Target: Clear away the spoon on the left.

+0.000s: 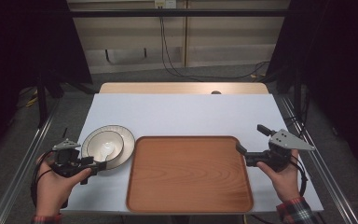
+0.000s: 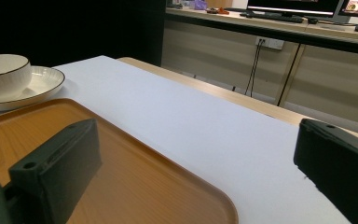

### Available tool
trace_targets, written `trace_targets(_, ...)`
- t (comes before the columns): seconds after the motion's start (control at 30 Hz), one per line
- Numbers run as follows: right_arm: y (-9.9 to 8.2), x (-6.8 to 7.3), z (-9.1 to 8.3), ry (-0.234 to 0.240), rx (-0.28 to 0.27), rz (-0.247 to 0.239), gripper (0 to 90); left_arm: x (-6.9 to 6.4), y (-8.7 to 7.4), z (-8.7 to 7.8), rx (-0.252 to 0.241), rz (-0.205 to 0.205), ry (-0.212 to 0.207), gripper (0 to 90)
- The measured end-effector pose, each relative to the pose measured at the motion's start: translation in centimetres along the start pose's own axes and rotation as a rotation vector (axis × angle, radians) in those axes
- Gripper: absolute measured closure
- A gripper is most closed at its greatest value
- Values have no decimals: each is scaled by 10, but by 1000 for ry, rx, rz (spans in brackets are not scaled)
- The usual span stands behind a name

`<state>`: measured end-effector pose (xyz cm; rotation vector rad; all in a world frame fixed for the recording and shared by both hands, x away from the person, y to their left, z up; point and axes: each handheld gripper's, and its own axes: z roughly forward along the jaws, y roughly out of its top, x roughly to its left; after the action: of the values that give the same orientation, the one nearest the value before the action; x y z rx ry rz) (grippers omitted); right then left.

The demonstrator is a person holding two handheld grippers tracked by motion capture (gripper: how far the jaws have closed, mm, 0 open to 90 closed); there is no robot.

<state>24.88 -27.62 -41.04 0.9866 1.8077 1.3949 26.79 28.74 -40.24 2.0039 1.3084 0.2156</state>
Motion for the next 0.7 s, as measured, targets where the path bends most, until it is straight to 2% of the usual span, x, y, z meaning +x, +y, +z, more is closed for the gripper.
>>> trace_targets(0.33,1,-2,-2,1,-12,7,1,-1,-1,2,17,-14,-8,496)
trace_targets(0.47,1,-2,-2,0,-12,6,1,0,-1,2,18,-22,-17,560)
trace_targets(0.7,1,-3,-3,2,-12,12,1,0,-2,3,22,-33,-27,601)
